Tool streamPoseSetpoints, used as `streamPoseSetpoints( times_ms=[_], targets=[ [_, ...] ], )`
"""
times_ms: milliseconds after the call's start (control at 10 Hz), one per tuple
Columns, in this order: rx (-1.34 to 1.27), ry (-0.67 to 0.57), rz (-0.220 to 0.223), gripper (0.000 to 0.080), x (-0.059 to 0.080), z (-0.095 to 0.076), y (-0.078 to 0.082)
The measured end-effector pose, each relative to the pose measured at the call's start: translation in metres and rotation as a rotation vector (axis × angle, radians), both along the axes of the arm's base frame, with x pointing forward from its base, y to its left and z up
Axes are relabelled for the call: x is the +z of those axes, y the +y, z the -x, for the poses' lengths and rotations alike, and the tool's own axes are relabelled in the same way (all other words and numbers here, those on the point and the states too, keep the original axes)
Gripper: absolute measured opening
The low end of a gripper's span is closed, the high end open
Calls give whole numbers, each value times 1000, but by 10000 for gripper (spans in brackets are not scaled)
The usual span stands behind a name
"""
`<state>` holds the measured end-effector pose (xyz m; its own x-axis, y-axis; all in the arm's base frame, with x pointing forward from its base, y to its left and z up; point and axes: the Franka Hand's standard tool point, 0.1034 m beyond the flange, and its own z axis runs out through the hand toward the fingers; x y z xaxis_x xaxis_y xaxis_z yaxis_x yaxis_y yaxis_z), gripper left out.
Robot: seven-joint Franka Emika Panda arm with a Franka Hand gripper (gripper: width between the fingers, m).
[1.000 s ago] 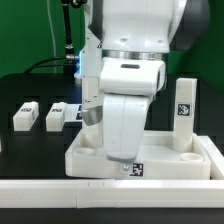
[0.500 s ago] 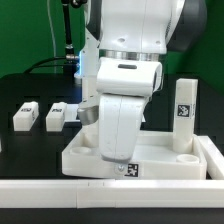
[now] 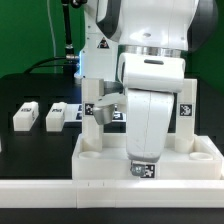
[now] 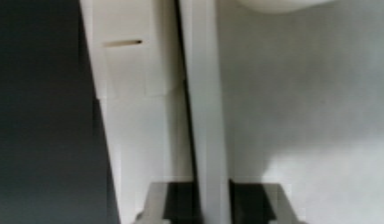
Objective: Assemble desk
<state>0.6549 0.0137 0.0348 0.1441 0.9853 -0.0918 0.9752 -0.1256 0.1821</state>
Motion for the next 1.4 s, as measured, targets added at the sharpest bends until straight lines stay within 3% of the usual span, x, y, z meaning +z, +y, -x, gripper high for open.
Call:
streamPoseSetpoints(
  times_ms=[300, 500, 600, 700, 1000, 1400],
  targets=[
    [1, 2, 4, 73, 0, 0, -3],
    [1, 2, 4, 426, -1, 1, -3],
    [1, 2, 4, 426, -1, 1, -3],
    [0, 2, 4, 580, -1, 1, -3],
    [-1, 2, 4, 647, -1, 1, -4],
    [-1, 2, 4, 648, -1, 1, -4]
  ],
)
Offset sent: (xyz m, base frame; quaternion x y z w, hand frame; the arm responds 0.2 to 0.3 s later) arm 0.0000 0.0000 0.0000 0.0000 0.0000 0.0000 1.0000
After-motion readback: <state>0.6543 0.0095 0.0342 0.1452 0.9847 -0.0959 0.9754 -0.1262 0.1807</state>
